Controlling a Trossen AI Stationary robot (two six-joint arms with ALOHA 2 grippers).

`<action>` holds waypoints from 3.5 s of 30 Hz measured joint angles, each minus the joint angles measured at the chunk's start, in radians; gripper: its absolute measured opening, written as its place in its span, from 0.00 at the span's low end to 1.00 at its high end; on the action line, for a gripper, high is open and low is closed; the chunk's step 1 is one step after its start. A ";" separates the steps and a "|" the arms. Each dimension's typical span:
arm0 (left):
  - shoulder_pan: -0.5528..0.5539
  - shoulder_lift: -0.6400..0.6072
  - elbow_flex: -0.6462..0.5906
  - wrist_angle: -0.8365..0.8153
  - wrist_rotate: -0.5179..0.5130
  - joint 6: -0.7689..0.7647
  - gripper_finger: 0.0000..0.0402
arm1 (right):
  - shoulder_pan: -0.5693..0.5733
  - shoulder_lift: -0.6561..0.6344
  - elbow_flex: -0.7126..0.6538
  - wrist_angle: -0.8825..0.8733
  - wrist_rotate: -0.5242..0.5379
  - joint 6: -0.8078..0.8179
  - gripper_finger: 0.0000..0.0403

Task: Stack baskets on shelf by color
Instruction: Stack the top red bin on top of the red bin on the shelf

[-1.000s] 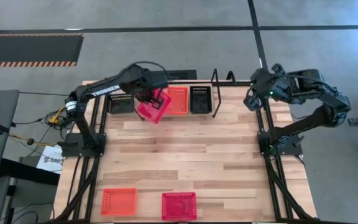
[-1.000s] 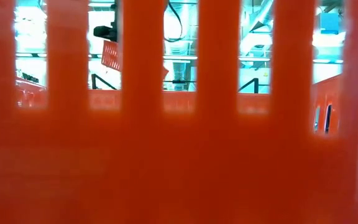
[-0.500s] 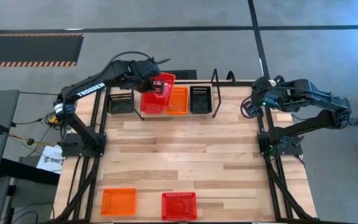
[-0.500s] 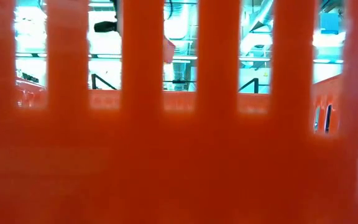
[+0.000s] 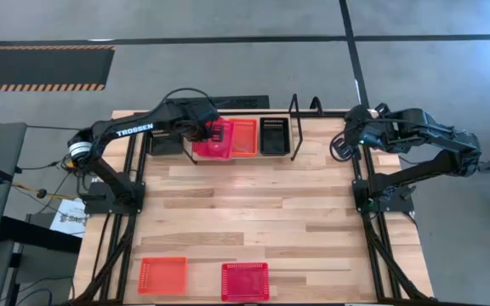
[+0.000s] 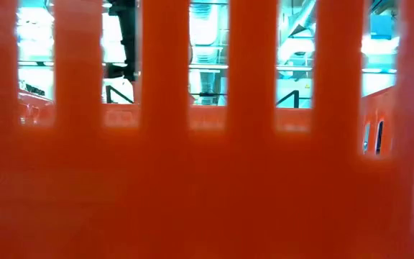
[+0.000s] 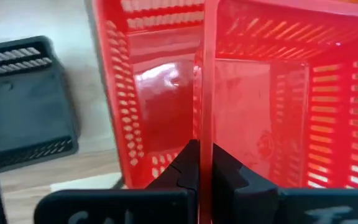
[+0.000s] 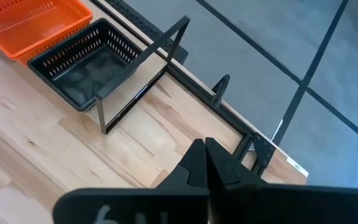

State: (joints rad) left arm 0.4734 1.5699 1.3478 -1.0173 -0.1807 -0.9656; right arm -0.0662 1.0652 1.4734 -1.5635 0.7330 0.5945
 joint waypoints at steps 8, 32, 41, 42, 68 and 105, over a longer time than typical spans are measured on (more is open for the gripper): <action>0.035 -0.062 -0.080 0.048 -0.023 -0.031 0.00 | 0.000 0.001 0.000 0.000 -0.002 -0.004 0.00; 0.104 -0.119 -0.108 0.123 -0.015 0.022 0.00 | 0.000 0.001 0.000 0.000 -0.007 0.000 0.00; 0.105 -0.211 -0.322 0.321 0.004 -0.097 0.00 | 0.000 0.001 0.000 0.000 -0.025 0.000 0.00; 0.105 -0.216 -0.328 0.340 -0.003 -0.103 0.00 | 0.000 0.001 0.000 0.001 -0.025 0.000 0.00; 0.116 -0.224 -0.170 0.242 -0.056 -0.015 0.00 | 0.000 0.002 0.000 0.039 -0.027 0.000 0.00; 0.083 -0.070 -0.157 0.155 -0.031 0.067 0.00 | -0.087 0.295 -0.001 0.677 -0.291 -0.333 0.16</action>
State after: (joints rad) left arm 0.5560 1.4998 1.1909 -0.8619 -0.2119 -0.8982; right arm -0.1536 1.3598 1.4727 -0.8860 0.4424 0.2611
